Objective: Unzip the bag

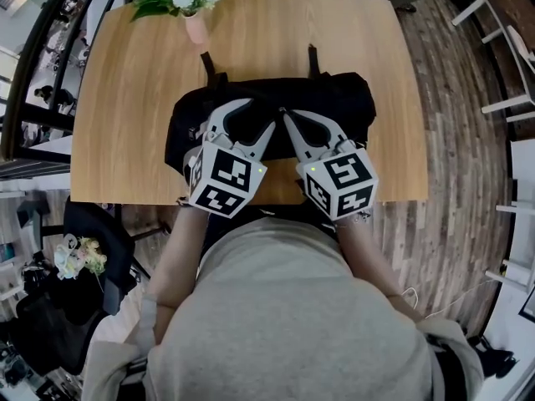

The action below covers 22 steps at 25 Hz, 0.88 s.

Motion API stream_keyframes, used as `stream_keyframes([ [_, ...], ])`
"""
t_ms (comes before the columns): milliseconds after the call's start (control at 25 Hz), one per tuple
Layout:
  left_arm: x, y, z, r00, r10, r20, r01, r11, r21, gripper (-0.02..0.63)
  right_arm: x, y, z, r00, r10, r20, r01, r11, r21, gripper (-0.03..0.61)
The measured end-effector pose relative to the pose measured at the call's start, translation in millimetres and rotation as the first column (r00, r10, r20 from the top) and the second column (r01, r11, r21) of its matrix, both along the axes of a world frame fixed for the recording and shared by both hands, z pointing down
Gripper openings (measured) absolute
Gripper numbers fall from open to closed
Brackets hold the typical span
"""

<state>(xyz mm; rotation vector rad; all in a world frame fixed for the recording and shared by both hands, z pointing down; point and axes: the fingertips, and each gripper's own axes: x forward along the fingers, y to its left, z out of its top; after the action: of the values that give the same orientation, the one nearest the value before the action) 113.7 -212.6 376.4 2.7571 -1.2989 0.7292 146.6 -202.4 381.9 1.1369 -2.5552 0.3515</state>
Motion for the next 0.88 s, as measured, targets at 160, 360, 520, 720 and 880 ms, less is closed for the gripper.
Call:
stream_keyframes([
  [160, 4, -5, 4, 0.999, -0.002, 0.033, 0.002, 1.000, 0.013, 0.185, -1, 0, 0, 1.000, -0.004, -0.006, 0.004, 1.000, 0.001, 0.009],
  [360, 6, -3, 9, 0.998, 0.017, 0.061, -0.018, 1.000, 0.010, 0.125, 0, 2, 2, 1.000, 0.000, -0.009, -0.001, 1.000, -0.008, 0.009],
  [520, 5, -2, 14, 0.995, 0.037, 0.088, -0.037, 0.999, -0.002, 0.064, -2, -1, 4, 1.000, 0.007, -0.009, -0.008, 1.000, -0.009, 0.009],
  [720, 4, -1, 16, 0.994, 0.049, 0.093, -0.048, 0.999, -0.011, 0.046, -2, -2, 7, 1.000, 0.021, -0.012, -0.022, 1.000, -0.011, 0.009],
  [880, 2, -1, 16, 0.996, 0.044, 0.075, -0.043, 0.999, -0.019, 0.044, 7, -5, 7, 0.999, 0.051, -0.014, -0.051, 0.999, -0.010, 0.011],
])
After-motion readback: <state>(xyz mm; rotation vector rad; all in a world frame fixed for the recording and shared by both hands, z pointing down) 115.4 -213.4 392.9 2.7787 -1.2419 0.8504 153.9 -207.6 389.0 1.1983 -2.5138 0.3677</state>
